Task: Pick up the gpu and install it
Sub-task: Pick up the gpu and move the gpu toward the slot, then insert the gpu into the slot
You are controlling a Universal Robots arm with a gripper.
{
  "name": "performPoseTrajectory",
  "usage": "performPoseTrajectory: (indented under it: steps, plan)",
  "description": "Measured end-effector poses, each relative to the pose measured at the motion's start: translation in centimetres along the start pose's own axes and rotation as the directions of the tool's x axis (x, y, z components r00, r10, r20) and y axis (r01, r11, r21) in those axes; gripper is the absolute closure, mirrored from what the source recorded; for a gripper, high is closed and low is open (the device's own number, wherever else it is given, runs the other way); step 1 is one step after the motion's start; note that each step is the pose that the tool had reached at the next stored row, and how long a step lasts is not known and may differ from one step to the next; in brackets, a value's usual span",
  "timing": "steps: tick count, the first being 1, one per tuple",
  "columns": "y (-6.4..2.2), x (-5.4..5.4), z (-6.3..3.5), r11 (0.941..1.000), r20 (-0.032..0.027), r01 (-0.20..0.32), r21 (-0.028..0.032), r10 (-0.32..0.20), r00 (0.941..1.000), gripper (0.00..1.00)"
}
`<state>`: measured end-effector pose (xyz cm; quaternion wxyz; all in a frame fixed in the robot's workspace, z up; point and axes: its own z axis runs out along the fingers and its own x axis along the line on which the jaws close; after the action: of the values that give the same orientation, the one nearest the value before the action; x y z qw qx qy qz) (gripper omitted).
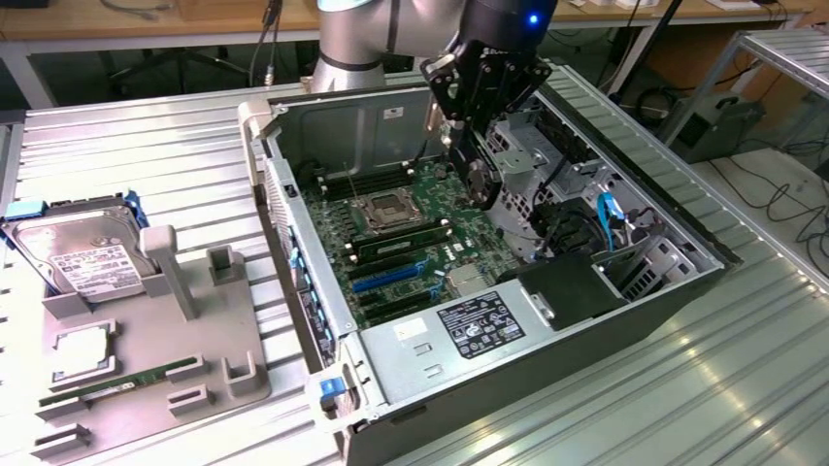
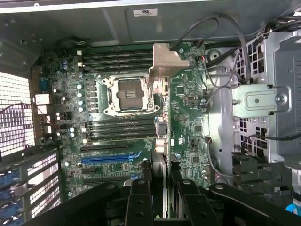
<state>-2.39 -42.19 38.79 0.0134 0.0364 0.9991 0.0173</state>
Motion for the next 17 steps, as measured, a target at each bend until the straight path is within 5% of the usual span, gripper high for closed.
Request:
performPoseTrajectory:
  steps: [17]
  plan:
    - [0.05, -0.3, 0.27, 1.0, 0.0, 0.0, 0.0003, 0.0, 1.0, 0.74]
